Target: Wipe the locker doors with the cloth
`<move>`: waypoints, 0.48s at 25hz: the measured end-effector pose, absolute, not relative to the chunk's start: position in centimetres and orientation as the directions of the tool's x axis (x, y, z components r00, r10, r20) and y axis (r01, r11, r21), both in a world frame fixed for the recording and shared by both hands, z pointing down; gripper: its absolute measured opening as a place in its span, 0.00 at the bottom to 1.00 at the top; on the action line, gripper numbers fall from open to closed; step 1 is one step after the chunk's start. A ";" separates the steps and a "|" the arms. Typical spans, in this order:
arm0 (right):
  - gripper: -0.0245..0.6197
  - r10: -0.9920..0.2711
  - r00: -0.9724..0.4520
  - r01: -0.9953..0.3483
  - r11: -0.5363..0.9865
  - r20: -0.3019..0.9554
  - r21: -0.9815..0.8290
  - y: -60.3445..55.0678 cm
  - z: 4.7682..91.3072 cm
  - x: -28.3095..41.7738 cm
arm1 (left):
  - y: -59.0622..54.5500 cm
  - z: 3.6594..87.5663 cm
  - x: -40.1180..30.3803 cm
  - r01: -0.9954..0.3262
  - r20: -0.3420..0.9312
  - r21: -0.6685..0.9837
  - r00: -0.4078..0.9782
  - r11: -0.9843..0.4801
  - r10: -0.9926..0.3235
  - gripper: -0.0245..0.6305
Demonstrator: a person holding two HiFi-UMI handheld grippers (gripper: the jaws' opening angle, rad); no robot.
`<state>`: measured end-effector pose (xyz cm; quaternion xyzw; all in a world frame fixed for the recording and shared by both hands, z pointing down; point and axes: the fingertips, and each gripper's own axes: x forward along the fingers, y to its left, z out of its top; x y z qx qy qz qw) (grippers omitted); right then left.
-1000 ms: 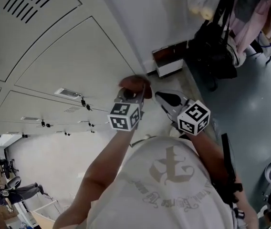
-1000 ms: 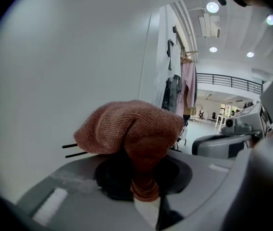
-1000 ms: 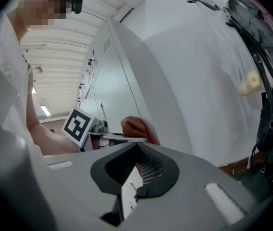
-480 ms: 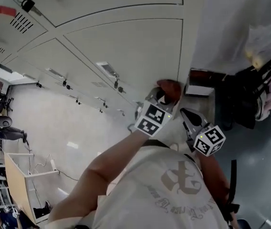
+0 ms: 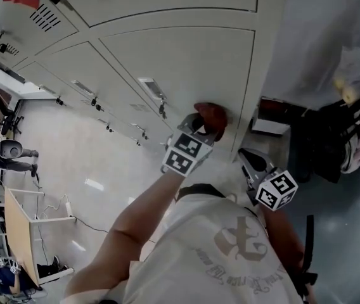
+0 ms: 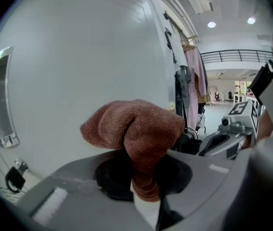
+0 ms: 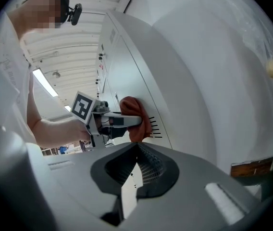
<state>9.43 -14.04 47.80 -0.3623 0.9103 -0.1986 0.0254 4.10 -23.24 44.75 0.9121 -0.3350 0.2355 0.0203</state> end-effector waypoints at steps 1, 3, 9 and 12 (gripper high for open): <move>0.05 -0.667 -0.739 -0.647 0.661 0.096 -0.380 -14.0 47.8 9.3 | -23.4 44.7 3.5 -0.634 0.445 -0.110 0.658 -0.766 -0.608 0.16; 0.05 -0.664 -0.742 -0.644 0.664 0.095 -0.380 -14.0 47.8 9.3 | -23.7 44.6 2.3 -0.653 0.451 -0.119 0.636 -0.748 -0.627 0.16; 0.05 -0.653 -0.751 -0.633 0.666 0.102 -0.395 -14.1 48.1 8.7 | -24.3 44.3 -0.4 -0.698 0.457 -0.118 0.593 -0.706 -0.663 0.17; 0.05 -0.644 -0.757 -0.627 0.671 0.106 -0.396 -14.3 48.0 7.8 | -24.9 44.4 -2.3 -0.727 0.452 -0.069 0.587 -0.683 -0.672 0.17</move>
